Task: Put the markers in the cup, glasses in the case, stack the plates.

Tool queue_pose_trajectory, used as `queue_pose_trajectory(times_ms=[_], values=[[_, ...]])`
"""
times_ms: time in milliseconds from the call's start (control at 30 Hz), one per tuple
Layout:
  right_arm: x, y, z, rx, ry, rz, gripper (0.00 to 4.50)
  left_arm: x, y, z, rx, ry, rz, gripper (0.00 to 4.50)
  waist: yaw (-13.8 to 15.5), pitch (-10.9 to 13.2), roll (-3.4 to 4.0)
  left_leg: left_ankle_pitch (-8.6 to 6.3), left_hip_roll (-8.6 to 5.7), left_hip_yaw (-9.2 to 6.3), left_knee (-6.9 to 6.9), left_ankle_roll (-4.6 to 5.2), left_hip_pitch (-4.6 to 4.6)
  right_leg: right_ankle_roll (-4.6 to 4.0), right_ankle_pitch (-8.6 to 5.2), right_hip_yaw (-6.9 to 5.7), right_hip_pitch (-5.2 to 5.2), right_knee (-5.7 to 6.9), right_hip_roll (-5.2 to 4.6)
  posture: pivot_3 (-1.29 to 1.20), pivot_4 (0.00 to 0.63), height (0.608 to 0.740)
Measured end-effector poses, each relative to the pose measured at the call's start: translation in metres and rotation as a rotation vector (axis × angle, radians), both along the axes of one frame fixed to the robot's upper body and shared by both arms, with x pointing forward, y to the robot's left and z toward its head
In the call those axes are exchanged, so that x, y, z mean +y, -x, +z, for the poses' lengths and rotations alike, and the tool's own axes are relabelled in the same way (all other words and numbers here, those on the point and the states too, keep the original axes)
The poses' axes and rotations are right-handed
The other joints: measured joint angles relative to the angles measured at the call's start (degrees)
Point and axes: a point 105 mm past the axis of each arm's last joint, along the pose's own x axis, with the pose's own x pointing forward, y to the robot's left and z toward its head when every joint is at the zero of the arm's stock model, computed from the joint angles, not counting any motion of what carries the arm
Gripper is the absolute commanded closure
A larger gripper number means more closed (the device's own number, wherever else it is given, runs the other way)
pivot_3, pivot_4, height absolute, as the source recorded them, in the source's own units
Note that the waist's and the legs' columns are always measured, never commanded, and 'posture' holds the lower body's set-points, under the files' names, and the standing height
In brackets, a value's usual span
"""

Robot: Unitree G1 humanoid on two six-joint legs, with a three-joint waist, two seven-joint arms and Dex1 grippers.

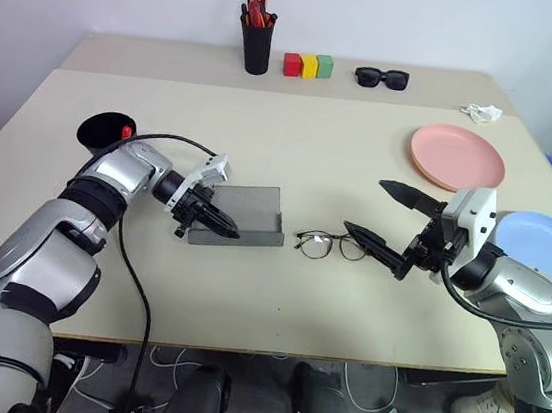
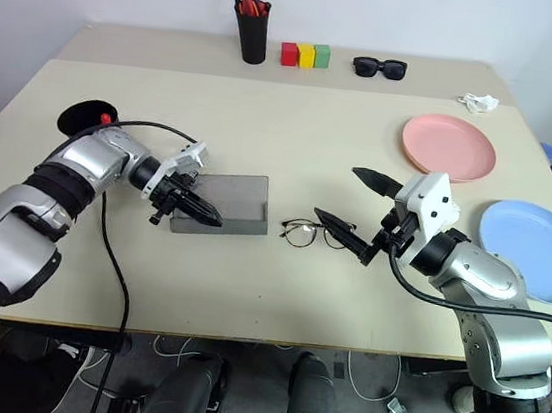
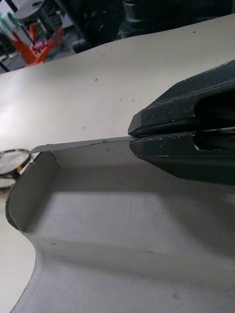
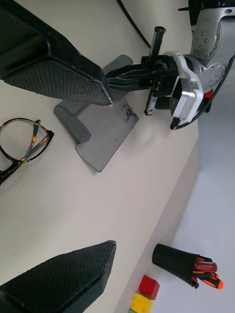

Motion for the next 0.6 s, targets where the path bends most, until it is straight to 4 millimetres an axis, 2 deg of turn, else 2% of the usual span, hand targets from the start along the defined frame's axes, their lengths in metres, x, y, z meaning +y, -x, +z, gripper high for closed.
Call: queue_pose_trajectory(times_ms=[167,200,267,500,600], values=[[0.0,0.0,0.0,0.0,0.0,0.001,0.0,0.002,0.005,-0.005,0.004,-0.017,-0.03,4.44,0.0,0.0,0.0,0.0,0.0,0.0,0.0,0.0,-0.01,0.0,0.0,0.0,0.0,0.0,0.0,0.0,0.15,0.74],[0.0,0.0,0.0,0.0,0.0,0.001,0.0,0.001,0.006,-0.005,0.004,-0.018,-0.034,4.19,0.01,0.0,0.0,0.0,0.0,0.0,0.0,0.0,0.0,-0.01,0.0,0.0,0.0,0.0,0.0,0.0,0.15,0.74],[0.0,0.0,0.0,0.0,0.001,0.002,0.0,0.0,0.006,-0.006,0.008,-0.013,-0.04,3.69,0.02,0.0,0.0,0.0,0.0,0.0,0.0,0.0,0.0,-0.01,0.0,0.01,0.0,-0.01,0.0,0.0,0.15,0.74],[0.001,0.0,0.001,-0.003,0.002,0.01,0.0,-0.007,0.004,0.005,0.0,0.084,-0.031,0.14,0.03,0.0,0.0,0.0,0.0,0.0,0.0,0.01,-0.01,0.0,-0.01,0.0,-0.01,-0.02,0.0,0.0,0.15,0.74],[0.001,0.0,0.0,0.0,0.008,0.014,0.0,-0.007,0.007,0.013,-0.009,0.096,-0.045,0.06,-0.07,0.0,0.0,0.0,0.0,0.0,0.0,0.01,-0.01,0.0,-0.01,0.01,-0.02,-0.01,0.0,0.0,0.15,0.74]])
